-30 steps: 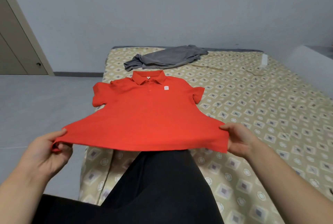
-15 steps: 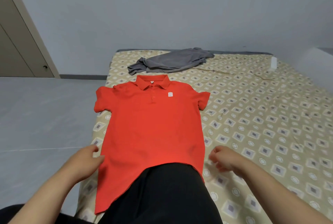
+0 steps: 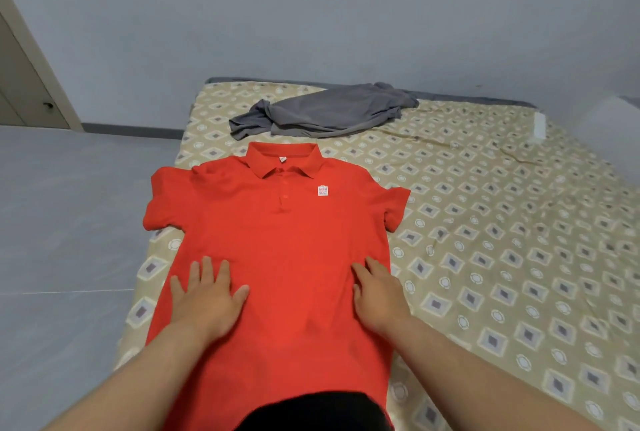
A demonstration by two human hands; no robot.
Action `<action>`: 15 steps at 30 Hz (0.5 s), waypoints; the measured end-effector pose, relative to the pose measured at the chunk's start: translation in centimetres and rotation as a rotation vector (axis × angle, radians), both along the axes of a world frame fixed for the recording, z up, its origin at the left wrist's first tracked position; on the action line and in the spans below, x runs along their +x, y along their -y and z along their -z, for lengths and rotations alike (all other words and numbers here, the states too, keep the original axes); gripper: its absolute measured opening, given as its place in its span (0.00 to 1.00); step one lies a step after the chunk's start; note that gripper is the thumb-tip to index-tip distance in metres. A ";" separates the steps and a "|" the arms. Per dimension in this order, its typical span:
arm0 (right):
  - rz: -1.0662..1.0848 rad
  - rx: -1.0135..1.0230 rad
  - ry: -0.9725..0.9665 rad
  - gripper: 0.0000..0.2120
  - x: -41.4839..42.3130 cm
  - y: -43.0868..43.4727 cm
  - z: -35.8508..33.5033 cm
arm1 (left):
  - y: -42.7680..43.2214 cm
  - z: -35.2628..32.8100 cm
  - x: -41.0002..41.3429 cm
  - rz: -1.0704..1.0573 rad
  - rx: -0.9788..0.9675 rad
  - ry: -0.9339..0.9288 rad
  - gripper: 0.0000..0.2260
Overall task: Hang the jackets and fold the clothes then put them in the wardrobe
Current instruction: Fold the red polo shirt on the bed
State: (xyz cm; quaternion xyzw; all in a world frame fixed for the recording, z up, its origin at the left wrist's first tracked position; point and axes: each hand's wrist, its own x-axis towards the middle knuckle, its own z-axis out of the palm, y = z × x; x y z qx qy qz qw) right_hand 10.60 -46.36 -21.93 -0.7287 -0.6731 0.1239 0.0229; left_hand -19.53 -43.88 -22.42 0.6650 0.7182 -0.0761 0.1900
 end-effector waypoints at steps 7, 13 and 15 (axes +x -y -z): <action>0.223 0.321 -0.202 0.21 0.3 -0.6 3.5 | -4.2 2.0 7.0 0.097 0.269 0.075 0.33; 0.751 0.355 -0.589 0.07 3.2 -5.0 2.0 | -10.0 2.4 10.1 0.150 0.314 0.099 0.34; 0.924 0.377 -0.682 0.05 4.3 -8.0 1.0 | -10.2 2.9 10.1 0.154 0.341 0.075 0.34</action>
